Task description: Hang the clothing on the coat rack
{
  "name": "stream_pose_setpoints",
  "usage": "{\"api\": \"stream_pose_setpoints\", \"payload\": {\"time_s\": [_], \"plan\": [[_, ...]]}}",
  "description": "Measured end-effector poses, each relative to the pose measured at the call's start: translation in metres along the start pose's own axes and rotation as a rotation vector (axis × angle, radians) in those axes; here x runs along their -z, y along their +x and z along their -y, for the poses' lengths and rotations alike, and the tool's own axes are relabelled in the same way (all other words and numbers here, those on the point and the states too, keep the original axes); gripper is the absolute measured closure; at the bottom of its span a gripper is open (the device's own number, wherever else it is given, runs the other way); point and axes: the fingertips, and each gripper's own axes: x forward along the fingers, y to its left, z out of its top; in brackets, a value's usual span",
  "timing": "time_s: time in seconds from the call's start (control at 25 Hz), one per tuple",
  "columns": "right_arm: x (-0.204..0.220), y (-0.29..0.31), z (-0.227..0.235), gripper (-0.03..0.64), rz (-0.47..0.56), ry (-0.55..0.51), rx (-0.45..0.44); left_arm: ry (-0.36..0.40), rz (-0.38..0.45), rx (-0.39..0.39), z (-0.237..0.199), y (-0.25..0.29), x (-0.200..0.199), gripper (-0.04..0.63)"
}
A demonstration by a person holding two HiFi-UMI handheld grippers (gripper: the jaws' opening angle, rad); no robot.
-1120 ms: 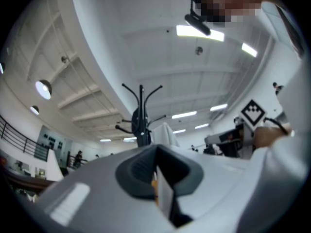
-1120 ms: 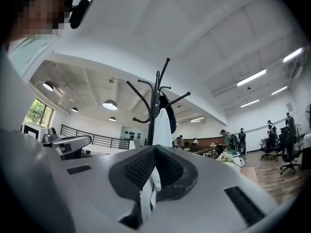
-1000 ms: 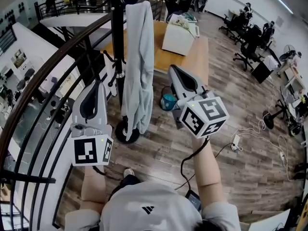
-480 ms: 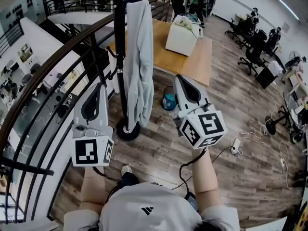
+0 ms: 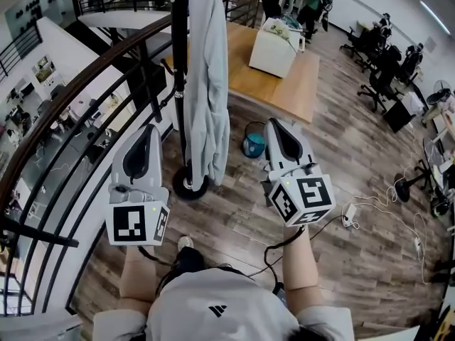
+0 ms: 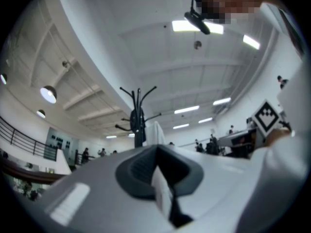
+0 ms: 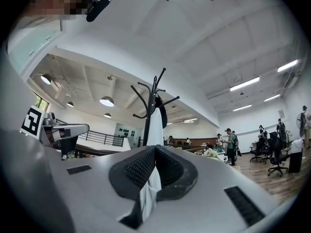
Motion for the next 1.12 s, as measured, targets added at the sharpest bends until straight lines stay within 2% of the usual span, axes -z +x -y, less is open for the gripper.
{"api": "stream_pose_setpoints", "payload": {"time_s": [0.64,1.12], "plan": [[0.028,-0.032,-0.006,0.617,-0.045,0.003,0.014,-0.034,-0.074,-0.030,0.012,-0.027,0.025,0.588],[0.030,-0.050,-0.016,0.617,-0.038,0.015,0.025,-0.054,-0.085,-0.023,0.023,-0.044,0.028,0.588]]}}
